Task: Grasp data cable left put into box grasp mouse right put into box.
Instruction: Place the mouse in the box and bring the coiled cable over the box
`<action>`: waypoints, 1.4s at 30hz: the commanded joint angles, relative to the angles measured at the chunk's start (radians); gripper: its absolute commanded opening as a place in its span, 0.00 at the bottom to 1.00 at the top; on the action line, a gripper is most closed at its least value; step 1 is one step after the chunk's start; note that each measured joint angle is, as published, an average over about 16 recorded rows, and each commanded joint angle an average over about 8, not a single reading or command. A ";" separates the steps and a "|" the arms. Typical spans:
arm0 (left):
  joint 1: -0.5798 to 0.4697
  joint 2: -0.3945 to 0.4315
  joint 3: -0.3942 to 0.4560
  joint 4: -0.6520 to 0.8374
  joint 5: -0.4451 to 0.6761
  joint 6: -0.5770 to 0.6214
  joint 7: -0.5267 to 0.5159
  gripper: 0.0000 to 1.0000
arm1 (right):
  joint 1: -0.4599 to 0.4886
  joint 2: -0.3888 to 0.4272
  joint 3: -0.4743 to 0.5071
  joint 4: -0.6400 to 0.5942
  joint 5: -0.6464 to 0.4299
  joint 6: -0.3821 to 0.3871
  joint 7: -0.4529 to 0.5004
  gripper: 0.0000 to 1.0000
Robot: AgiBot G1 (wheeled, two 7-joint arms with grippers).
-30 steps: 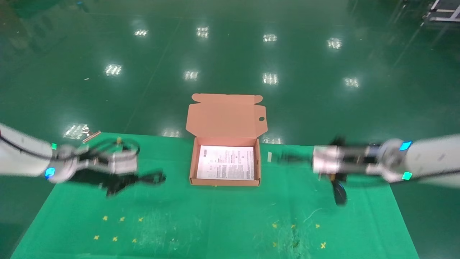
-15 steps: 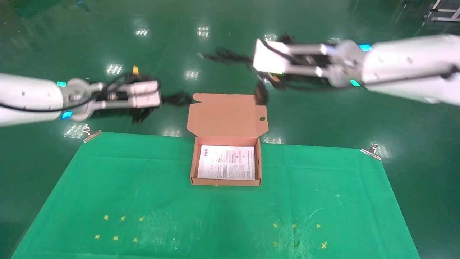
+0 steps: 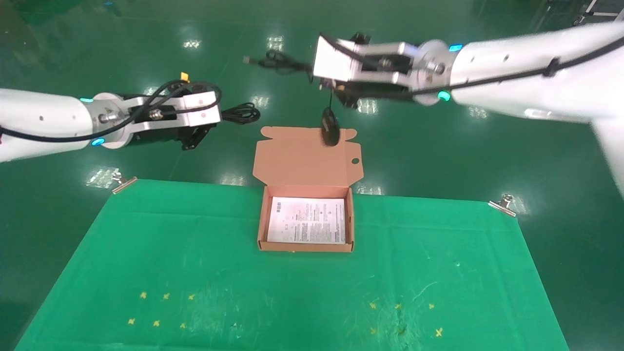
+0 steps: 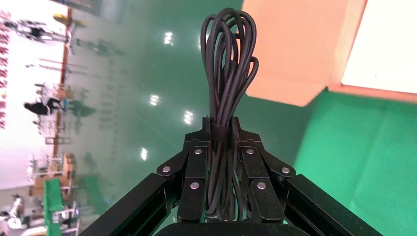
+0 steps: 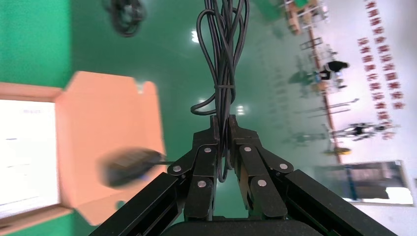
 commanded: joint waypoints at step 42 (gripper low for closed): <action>0.042 -0.071 0.032 -0.109 0.212 0.072 -0.242 0.00 | -0.161 -0.132 -0.312 -0.168 0.237 0.188 0.057 0.00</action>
